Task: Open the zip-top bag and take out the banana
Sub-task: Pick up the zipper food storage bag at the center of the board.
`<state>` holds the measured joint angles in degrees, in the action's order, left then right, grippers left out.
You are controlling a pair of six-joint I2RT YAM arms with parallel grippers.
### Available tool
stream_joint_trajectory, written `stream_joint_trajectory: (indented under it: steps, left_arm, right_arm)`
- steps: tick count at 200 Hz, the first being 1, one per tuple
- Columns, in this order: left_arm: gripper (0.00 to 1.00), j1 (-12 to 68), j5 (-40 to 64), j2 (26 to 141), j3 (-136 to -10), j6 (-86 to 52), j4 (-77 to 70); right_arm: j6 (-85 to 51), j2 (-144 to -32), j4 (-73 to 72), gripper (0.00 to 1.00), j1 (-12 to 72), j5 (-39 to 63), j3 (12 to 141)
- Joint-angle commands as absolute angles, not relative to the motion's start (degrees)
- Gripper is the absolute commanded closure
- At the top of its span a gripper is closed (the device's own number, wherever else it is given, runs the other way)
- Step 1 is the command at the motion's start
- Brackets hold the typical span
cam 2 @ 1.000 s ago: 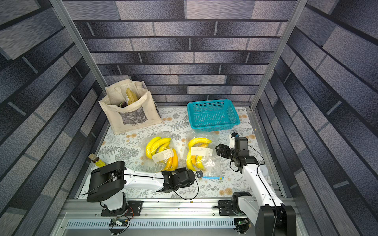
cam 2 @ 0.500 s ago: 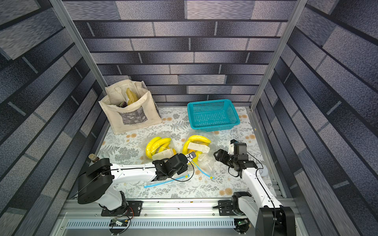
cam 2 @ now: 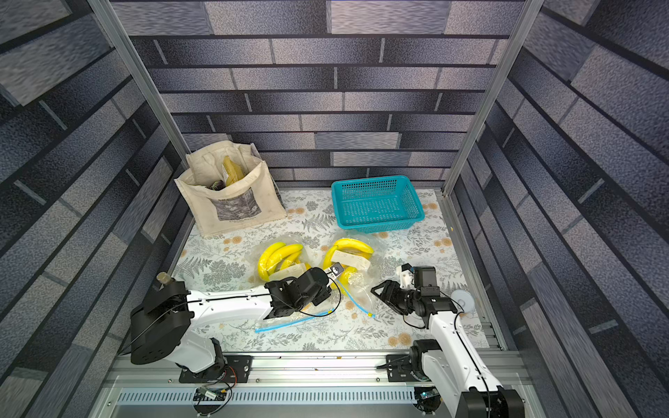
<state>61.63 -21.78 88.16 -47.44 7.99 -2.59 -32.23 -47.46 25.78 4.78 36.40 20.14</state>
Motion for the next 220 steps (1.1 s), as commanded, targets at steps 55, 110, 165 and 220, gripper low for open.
stream_joint_trajectory:
  steps: [55, 110, 165, 220]
  left_arm:
    - [0.86, 61.0, -21.8, 86.0, -47.5, 5.5, -4.5]
    - [0.86, 61.3, -22.2, 85.7, -47.2, 4.9, -4.4]
    - [0.75, 63.6, -25.7, 85.0, -46.0, 6.0, -5.2]
    - [0.29, 74.9, -33.4, 79.9, -42.7, 16.4, -10.5]
  right_arm:
    - [-41.1, -43.8, 20.1, 0.44, 9.3, 39.3, 13.7]
    - [-43.6, -46.1, 15.7, 0.72, 10.1, 38.9, 15.8]
    - [-45.4, -45.5, 20.4, 1.00, 10.2, 40.1, 17.9]
    - [-50.6, -43.1, 22.6, 1.00, 10.3, 40.1, 20.1]
